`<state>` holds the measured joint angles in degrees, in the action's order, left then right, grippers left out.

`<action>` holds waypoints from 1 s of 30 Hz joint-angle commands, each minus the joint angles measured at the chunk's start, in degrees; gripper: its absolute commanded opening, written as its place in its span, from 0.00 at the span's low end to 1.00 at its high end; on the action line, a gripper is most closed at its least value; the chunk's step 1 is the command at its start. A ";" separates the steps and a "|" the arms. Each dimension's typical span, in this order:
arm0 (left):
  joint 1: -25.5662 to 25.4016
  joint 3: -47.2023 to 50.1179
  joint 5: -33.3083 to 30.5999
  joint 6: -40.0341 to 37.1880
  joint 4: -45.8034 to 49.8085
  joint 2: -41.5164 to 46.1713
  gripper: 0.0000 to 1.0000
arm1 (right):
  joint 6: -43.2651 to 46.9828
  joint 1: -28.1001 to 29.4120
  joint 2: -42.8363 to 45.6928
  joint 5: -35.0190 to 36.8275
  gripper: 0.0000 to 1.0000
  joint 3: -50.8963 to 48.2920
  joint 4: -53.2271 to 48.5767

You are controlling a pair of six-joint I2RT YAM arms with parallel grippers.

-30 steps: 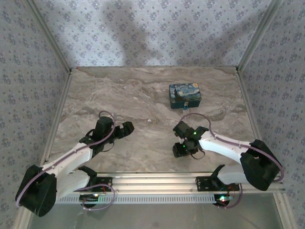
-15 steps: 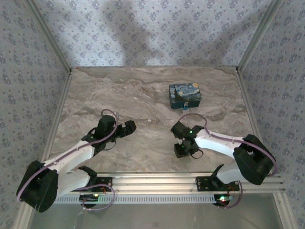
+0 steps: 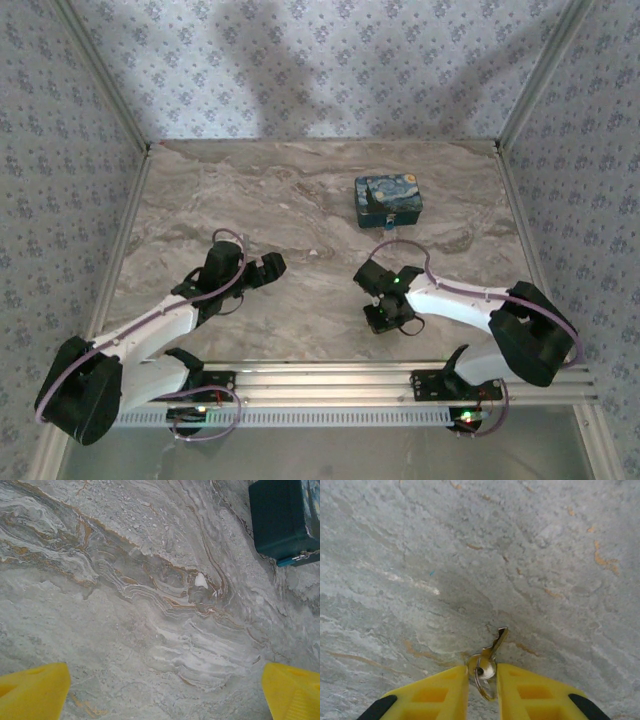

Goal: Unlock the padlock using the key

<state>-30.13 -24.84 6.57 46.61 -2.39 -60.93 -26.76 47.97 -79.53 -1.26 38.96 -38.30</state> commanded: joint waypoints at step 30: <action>-0.43 -6.21 6.61 5.80 0.59 4.26 0.98 | 1.31 -4.89 12.40 5.23 0.00 -0.57 6.22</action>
<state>-30.13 -28.60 9.91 49.84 -1.52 -57.82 -27.44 44.18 -69.71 1.78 38.65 -35.33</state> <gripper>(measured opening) 0.980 0.066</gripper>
